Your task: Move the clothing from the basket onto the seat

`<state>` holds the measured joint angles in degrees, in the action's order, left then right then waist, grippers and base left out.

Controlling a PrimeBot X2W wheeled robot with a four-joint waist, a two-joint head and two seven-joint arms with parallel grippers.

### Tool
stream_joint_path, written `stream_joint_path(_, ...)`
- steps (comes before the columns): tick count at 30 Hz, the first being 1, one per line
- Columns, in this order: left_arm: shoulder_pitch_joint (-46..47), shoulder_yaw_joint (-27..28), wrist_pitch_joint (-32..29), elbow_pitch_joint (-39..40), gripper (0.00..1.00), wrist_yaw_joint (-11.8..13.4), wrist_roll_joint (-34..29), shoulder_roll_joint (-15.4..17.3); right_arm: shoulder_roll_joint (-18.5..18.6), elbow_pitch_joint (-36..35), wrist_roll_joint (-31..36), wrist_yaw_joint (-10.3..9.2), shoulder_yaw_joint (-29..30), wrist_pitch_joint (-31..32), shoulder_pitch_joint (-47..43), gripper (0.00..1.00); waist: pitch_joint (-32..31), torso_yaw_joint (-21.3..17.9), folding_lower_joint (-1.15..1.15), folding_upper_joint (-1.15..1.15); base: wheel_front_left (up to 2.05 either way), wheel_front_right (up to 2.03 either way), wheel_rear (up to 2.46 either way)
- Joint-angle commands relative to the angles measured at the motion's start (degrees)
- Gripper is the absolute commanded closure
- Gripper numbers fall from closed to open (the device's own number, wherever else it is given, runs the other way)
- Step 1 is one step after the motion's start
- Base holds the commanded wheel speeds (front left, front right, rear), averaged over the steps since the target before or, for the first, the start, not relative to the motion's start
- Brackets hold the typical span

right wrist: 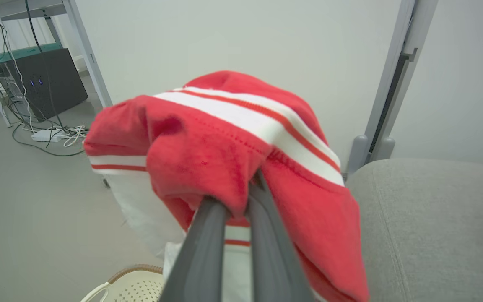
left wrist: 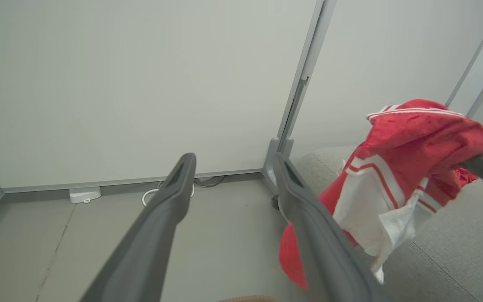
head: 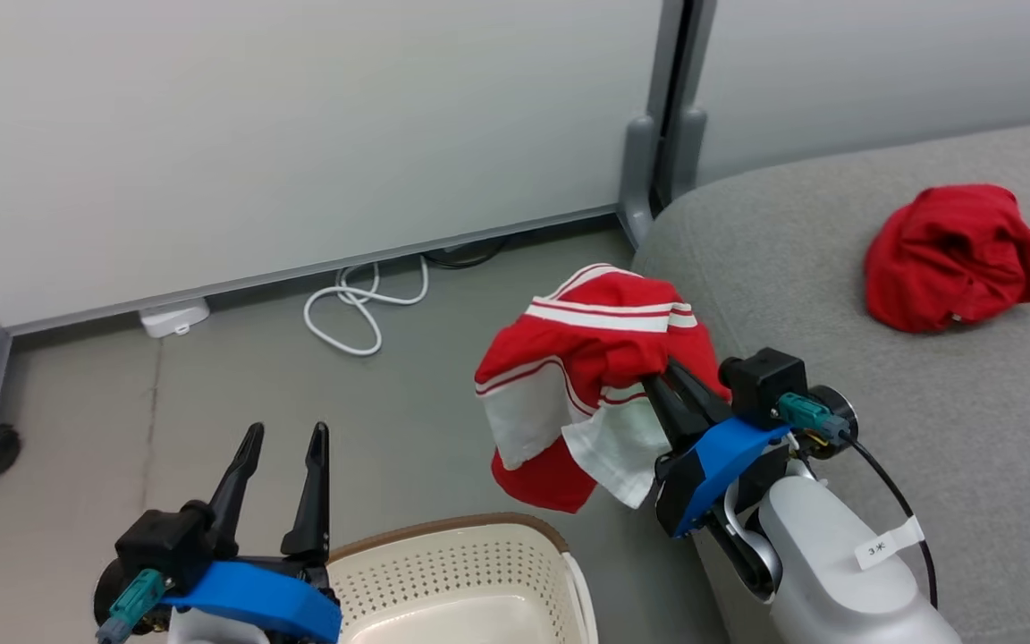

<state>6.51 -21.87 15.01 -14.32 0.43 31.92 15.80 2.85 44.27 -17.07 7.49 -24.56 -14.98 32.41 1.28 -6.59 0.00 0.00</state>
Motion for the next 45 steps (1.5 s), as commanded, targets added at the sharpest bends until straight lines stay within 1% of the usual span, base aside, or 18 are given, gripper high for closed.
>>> stream_joint_path(1, -1.61, 1.83, 0.21, 1.23, 0.0, -0.57, -1.61, -0.57, 0.3, -1.45, 1.71, 0.01, 1.34, -0.22, -1.6, 1.0, -0.31, -2.5, 0.0, 0.0, 0.0, 0.0, 0.0)
stream_joint_path(3, -2.95, 3.46, 0.19, 1.98, 0.0, -1.04, -2.87, -1.03, 0.52, -3.1, 3.49, 0.01, 2.53, 0.48, -2.98, 1.0, 0.05, -4.66, 0.0, 0.0, 0.0, 0.0, 0.0)
stream_joint_path(4, -2.95, 3.46, 0.19, 1.98, 0.0, -1.04, -2.87, -1.03, 0.52, -3.1, 3.49, 0.01, 2.53, 0.48, -2.98, 1.0, 0.05, -4.66, 0.0, 0.0, 0.0, 0.0, 0.0)
stream_joint_path(6, -3.95, 4.91, 0.19, 2.65, 0.0, -1.5, -3.86, -1.54, 0.63, -5.02, 4.35, 0.01, 3.8, 1.41, -4.48, 1.0, 0.46, -7.05, 0.0, 0.0, 0.0, 0.0, 0.0)
stream_joint_path(15, -5.52, 9.05, 0.21, 3.57, 0.0, -3.89, -7.53, -3.57, 0.37, -17.06, 6.92, 0.02, 10.35, 5.66, -11.82, 1.0, 3.24, -17.45, 0.0, 0.0, 0.0, 0.0, 0.0)
stream_joint_path(20, -5.2, 10.02, 0.21, 3.46, 0.0, -4.87, -8.98, -4.13, 0.17, -22.41, 7.86, 0.02, 13.33, 7.83, -15.22, 1.0, 4.17, -21.27, 0.0, 0.0, 0.0, 0.0, 0.0)
stream_joint_path(23, -4.94, 10.5, 0.21, 3.31, 0.0, -5.31, -9.61, -4.24, 0.1, -24.74, 7.89, 0.01, 14.41, 8.76, -16.59, 1.0, 4.58, -22.71, 0.0, 0.0, 0.0, 0.0, 0.0)
stream_joint_path(29, -3.95, 10.28, 0.21, 2.66, 0.0, -6.08, -10.57, -4.61, 0.01, -27.2, 7.17, 0.01, 15.65, 10.12, -17.47, 1.0, 5.33, -23.28, 0.0, 0.0, 0.0, 0.0, 0.0)
stream_joint_path(33, -3.1, 9.81, 0.2, 2.46, 0.0, -6.46, -11.18, -4.03, 0.02, -28.04, 7.09, 0.01, 17.38, 11.68, -13.94, 1.0, 7.18, -22.49, 0.0, 0.0, 0.0, 0.0, 0.0)
stream_joint_path(38, -0.7, 9.03, -0.31, 3.37, 0.0, -6.9, -11.89, -2.53, 0.26, -28.59, 5.98, 0.02, 21.64, 15.33, -5.59, 1.0, 11.91, -20.23, 0.0, 0.0, 0.0, 0.0, 0.0)
stream_joint_path(40, 0.39, 8.97, -0.67, 4.0, 0.0, -6.95, -12.19, -1.78, 1.45, -28.83, 5.11, 0.01, 23.52, 17.05, -0.75, 1.0, 14.27, -19.15, 0.0, 0.0, 0.0, 0.0, 0.0)
stream_joint_path(41, 1.02, 9.0, -0.84, 4.49, 0.0, -6.98, -12.36, -1.43, 2.7, -28.81, 5.44, 0.01, 24.24, 18.03, 1.77, 1.0, 15.57, -18.6, 0.0, 0.0, 0.0, 0.0, 0.0)
stream_joint_path(45, 4.1, 9.25, -2.0, 7.18, 0.0, -6.92, -12.97, 0.25, 5.37, -27.72, 3.38, 0.01, 30.2, 21.61, 11.61, 1.0, 21.74, -16.14, 0.0, 0.0, 0.0, 0.0, 0.0)
